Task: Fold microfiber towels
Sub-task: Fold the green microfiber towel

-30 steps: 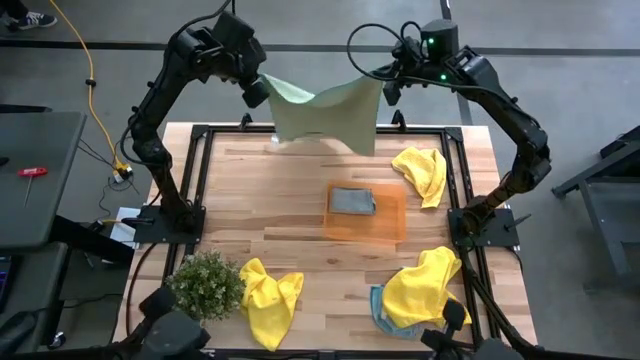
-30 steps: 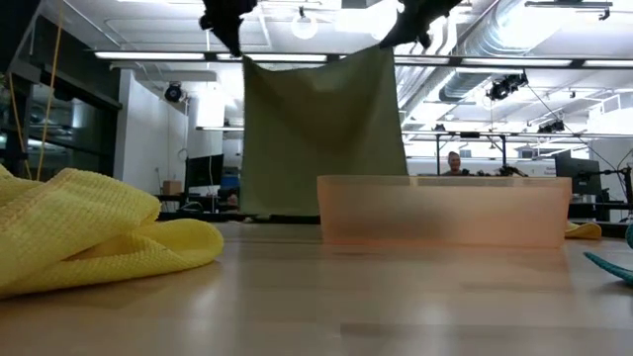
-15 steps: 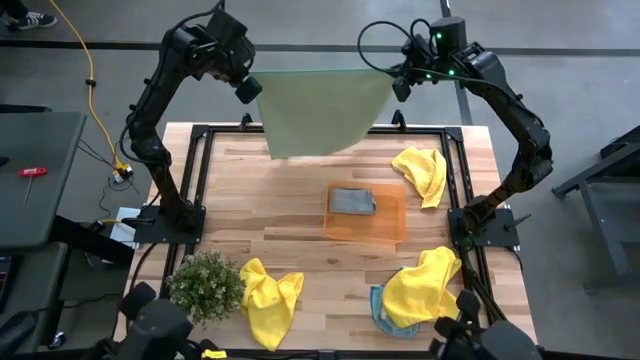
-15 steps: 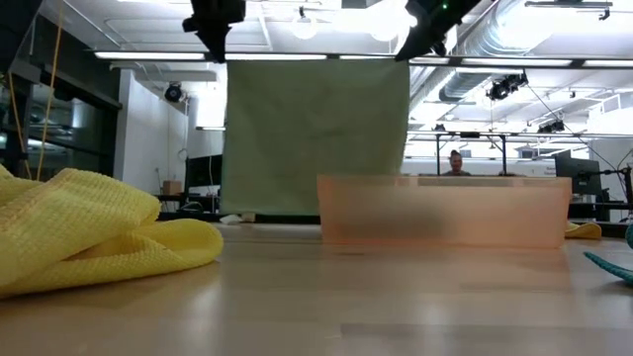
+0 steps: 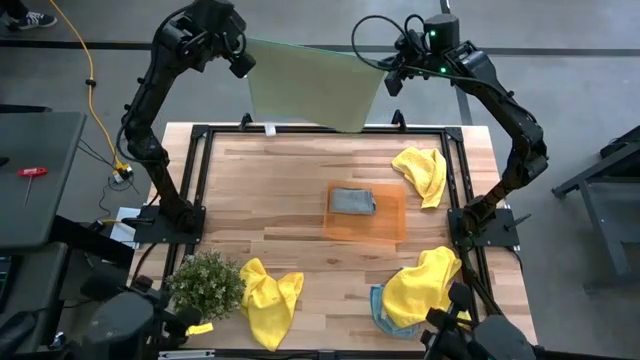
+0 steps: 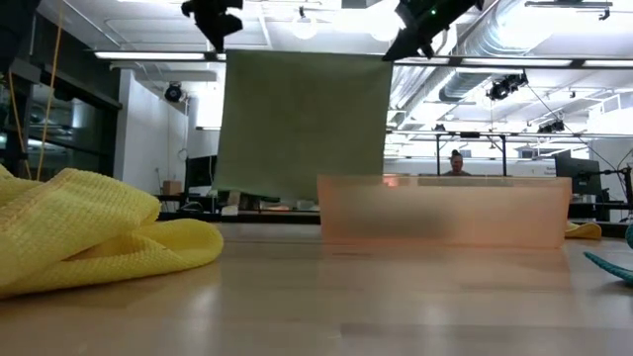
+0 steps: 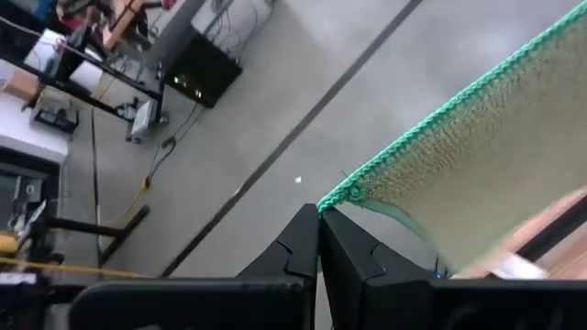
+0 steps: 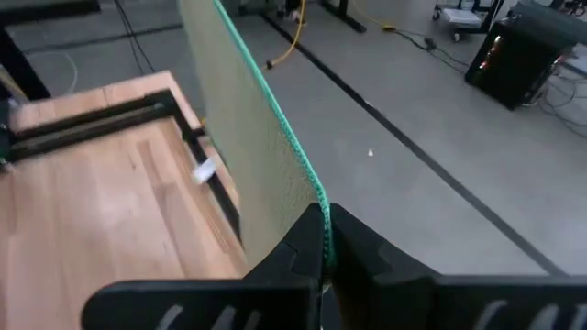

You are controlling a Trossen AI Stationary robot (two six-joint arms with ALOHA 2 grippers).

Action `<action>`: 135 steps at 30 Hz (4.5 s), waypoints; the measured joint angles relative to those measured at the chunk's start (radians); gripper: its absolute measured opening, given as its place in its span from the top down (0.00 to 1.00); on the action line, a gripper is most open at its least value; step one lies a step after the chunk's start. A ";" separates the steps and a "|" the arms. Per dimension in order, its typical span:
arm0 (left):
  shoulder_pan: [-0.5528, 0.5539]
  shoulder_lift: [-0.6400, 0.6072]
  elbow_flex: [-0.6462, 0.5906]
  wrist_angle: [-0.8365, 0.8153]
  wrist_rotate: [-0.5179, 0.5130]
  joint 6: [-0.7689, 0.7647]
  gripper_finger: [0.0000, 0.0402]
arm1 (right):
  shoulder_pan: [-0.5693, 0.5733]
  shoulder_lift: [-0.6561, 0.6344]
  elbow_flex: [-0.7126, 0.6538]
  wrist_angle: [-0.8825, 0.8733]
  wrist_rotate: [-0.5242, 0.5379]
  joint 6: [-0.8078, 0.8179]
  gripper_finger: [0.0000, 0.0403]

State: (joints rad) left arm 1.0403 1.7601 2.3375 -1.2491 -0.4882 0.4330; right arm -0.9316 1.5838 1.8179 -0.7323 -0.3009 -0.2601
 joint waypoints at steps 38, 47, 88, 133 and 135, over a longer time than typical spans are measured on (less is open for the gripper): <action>-0.572 -0.327 -1.133 -0.045 0.309 -0.831 1.00 | 0.329 -0.118 -0.636 -0.177 0.041 0.235 1.00; -0.587 -0.339 -1.162 -0.070 0.421 -0.841 1.00 | 0.377 -0.120 -0.637 -0.201 -0.023 0.404 1.00; -0.310 -0.165 -1.162 0.258 0.193 -0.674 1.00 | 0.226 0.049 -0.591 -0.069 0.188 0.486 1.00; -0.301 0.025 -1.162 0.442 -0.103 -0.736 0.99 | 0.196 0.211 -0.591 0.210 0.414 0.603 1.00; -0.301 0.025 -1.162 0.439 -0.104 -0.717 0.99 | 0.197 0.211 -0.591 0.210 0.414 0.609 1.00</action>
State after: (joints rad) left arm 0.7395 1.7855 1.1755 -0.8098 -0.5919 -0.2840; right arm -0.7349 1.7950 1.2274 -0.5225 0.1131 0.3489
